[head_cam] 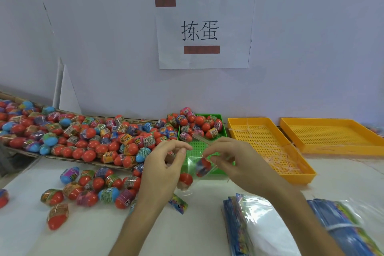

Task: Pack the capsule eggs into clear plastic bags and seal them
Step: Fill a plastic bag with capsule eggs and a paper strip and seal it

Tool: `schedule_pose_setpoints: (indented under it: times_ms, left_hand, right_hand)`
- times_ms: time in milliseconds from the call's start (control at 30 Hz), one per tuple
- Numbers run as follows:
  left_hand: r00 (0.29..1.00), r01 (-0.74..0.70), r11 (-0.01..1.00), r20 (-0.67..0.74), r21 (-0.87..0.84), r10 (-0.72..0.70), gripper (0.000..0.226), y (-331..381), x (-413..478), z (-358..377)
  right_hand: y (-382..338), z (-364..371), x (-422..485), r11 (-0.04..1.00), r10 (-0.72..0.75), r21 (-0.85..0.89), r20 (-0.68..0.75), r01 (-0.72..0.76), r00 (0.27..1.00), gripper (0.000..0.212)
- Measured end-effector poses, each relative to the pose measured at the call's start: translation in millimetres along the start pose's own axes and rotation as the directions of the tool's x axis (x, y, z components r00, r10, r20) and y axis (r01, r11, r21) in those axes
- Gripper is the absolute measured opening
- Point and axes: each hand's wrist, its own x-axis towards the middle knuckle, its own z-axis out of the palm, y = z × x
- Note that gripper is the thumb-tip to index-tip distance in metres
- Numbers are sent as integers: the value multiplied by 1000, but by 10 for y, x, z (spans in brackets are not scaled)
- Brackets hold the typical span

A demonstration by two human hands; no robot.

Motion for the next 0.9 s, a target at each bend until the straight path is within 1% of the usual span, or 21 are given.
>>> schedule_pose_setpoints:
  times_ms: [67, 200, 300, 333, 367, 400, 433, 467, 500, 533, 567, 600, 633, 667, 733, 767, 800, 833, 900]
  left_hand:
    - [999, -32, 999, -7, 40, 33, 23, -20, -4, 1]
    - [995, -96, 982, -14, 162, 99, 21, -38, -13, -10]
    - [991, -124, 970, -15, 207, 130, 20, -42, -23, -14]
    - [991, -130, 968, -16, 216, 136, 20, -42, -23, -14]
    - [990, -131, 967, -18, 217, 138, 19, -42, -22, -14]
    - [990, -129, 969, -19, 211, 136, 19, -47, -14, -14]
    - [991, -125, 971, -20, 204, 132, 19, -51, -6, -17]
    - [991, -123, 973, -23, 198, 130, 19, -50, 0, -19]
    - [991, -122, 974, -28, 190, 129, 19, -42, 0, -23]
    - [991, -119, 977, -35, 174, 127, 20, -32, -4, -27]
    - [992, -115, 982, -41, 153, 122, 21, -19, -8, -31]
    - [992, -109, 985, -45, 131, 115, 22, -8, -8, -31]
    - [993, -101, 989, -49, 111, 107, 23, -5, -9, -33]
    - [994, -92, 991, -52, 92, 97, 24, -4, -7, -36]
    - [996, -68, 997, -57, 43, 70, 25, -3, 4, -46]
    - [997, -55, 998, -60, 10, 56, 25, 3, 9, -53]
    - [997, -44, 999, -65, -24, 43, 24, 7, 16, -59]
    - [997, -36, 998, -69, -55, 32, 24, 8, 20, -67]
    - [998, -20, 994, -69, -110, 12, 24, 14, 25, -80]
  right_hand:
    - [-9, 17, 4, 1000, -1, 4, 32, 1, 999, 30]
    - [-20, 54, 13, 996, 69, 43, 99, -73, 993, 36]
    - [-33, 81, 7, 993, 94, 58, 157, -104, 983, 38]
    - [-39, 87, 10, 992, 95, 65, 145, -105, 985, 40]
    - [-42, 91, 15, 990, 99, 87, 93, -108, 991, 43]
    - [-34, 88, 26, 986, 112, 128, -11, -109, 994, 44]
    - [-7, 76, 45, 977, 138, 181, -149, -110, 979, 44]
    - [46, 60, 71, 968, 178, 223, -289, -114, 941, 42]
    - [112, 42, 120, 962, 222, 239, -396, -134, 891, 41]
    - [180, 30, 188, 959, 260, 228, -454, -170, 852, 39]
    - [244, 25, 267, 959, 278, 185, -466, -215, 840, 35]
    - [316, 39, 352, 959, 284, 115, -437, -260, 853, 32]
    - [391, 65, 444, 954, 282, 11, -380, -301, 881, 30]
    - [463, 98, 543, 937, 269, -137, -303, -322, 914, 32]
    - [569, 175, 720, 841, 240, -467, -133, -274, 962, 43]
    - [602, 207, 795, 791, 235, -566, -71, -234, 969, 48]
    - [619, 226, 854, 765, 236, -609, -37, -209, 971, 49]
    - [642, 234, 896, 756, 230, -624, -31, -199, 973, 48]
    - [652, 209, 932, 751, 202, -633, -50, -187, 978, 40]
